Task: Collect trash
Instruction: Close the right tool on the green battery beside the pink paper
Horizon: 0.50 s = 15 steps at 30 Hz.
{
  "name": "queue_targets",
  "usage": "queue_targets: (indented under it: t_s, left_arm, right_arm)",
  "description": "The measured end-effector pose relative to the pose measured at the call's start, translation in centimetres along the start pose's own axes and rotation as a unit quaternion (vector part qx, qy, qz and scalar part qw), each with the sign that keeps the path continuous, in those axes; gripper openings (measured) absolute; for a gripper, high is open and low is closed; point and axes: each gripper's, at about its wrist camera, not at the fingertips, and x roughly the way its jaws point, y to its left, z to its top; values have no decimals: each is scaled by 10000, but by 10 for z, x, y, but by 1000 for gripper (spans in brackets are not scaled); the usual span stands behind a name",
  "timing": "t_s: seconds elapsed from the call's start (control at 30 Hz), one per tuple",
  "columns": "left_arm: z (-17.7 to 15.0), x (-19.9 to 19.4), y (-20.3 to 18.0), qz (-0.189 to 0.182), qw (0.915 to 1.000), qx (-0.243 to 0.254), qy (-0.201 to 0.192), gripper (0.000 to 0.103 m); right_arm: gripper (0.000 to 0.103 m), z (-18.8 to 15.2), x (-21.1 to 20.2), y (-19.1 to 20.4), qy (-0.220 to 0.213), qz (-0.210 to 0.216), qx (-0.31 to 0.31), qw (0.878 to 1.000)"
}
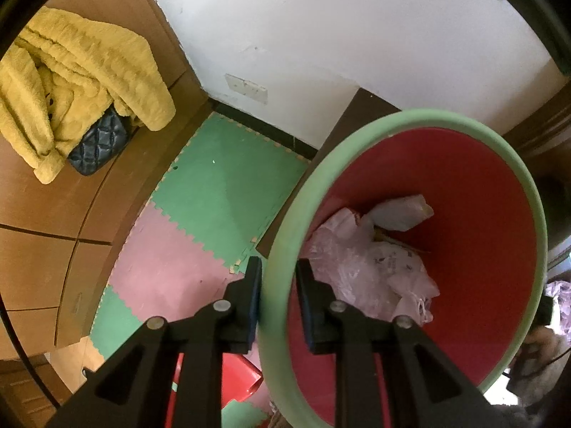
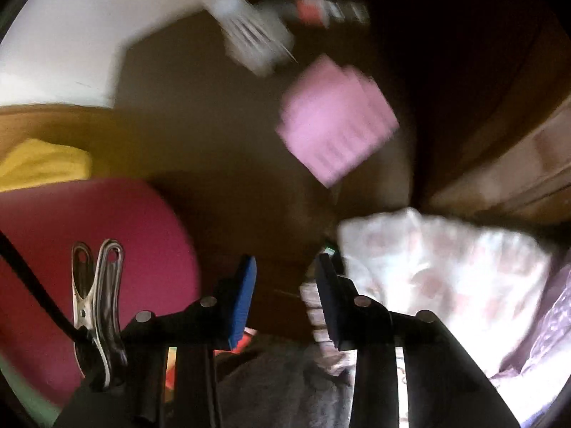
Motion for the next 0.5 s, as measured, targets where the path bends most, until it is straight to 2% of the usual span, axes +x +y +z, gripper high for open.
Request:
queue_targets:
  t_s: [0.17, 0.37, 0.5]
  left_arm:
    - [0, 1, -4, 121, 9999, 106, 16, 21]
    - [0, 3, -4, 67, 10000, 69, 0, 21]
    - [-1, 1, -1, 38, 9999, 126, -30, 20]
  right_arm:
    - [37, 0, 35, 0, 291, -291, 186, 9990]
    - [37, 5, 57, -13, 515, -428, 892, 9938]
    - [37, 3, 58, -14, 417, -497, 956, 9933]
